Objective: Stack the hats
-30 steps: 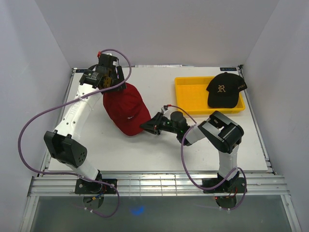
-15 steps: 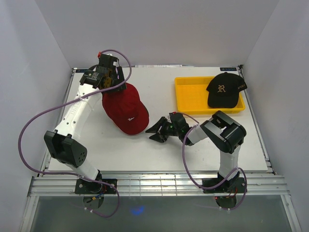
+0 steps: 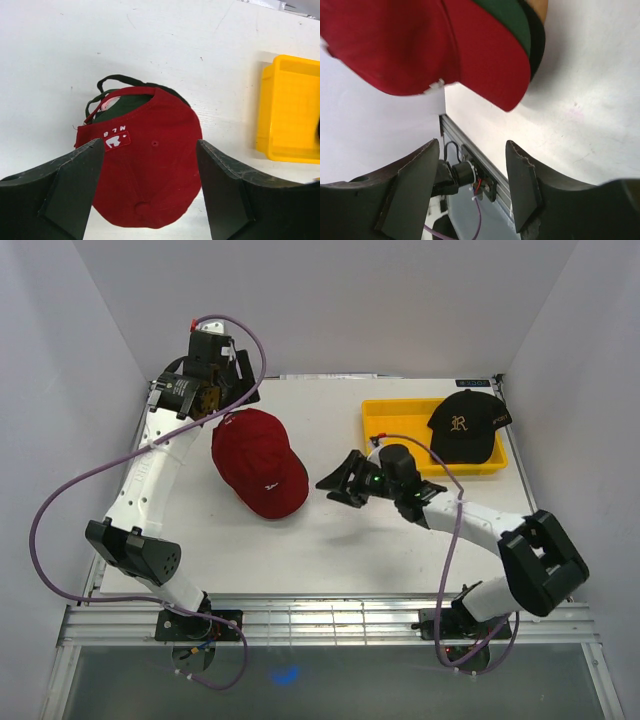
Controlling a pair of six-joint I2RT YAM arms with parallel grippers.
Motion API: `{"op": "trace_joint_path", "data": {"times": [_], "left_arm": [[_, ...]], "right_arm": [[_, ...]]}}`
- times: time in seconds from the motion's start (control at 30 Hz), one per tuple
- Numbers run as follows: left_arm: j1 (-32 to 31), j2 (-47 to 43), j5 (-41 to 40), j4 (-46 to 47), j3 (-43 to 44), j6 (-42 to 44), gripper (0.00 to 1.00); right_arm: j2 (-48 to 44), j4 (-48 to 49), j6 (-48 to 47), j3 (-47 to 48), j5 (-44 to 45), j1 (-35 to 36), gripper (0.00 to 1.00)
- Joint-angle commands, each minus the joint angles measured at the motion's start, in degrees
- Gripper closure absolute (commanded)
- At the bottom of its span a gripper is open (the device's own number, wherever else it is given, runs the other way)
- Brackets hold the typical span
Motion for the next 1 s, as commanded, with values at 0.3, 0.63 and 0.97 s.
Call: {"op": "trace_joint_path", "data": {"times": [0.3, 0.63, 0.97], "left_arm": [[0.0, -3.5, 7.5, 0.6, 0.3, -0.2, 0.16], [0.0, -4.9, 10.3, 2.1, -2.6, -0.3, 0.17], [-0.5, -5.9, 11.4, 3.1, -4.4, -0.3, 0.17]], "right_arm": [[-11.2, -35.0, -25.4, 17.6, 2.6, -44.3, 0.32], [-3.5, -33.3, -26.9, 14.8, 5.3, -55.8, 0.29], [5.5, -31.4, -30.5, 21.5, 7.2, -61.0, 0.22]]}}
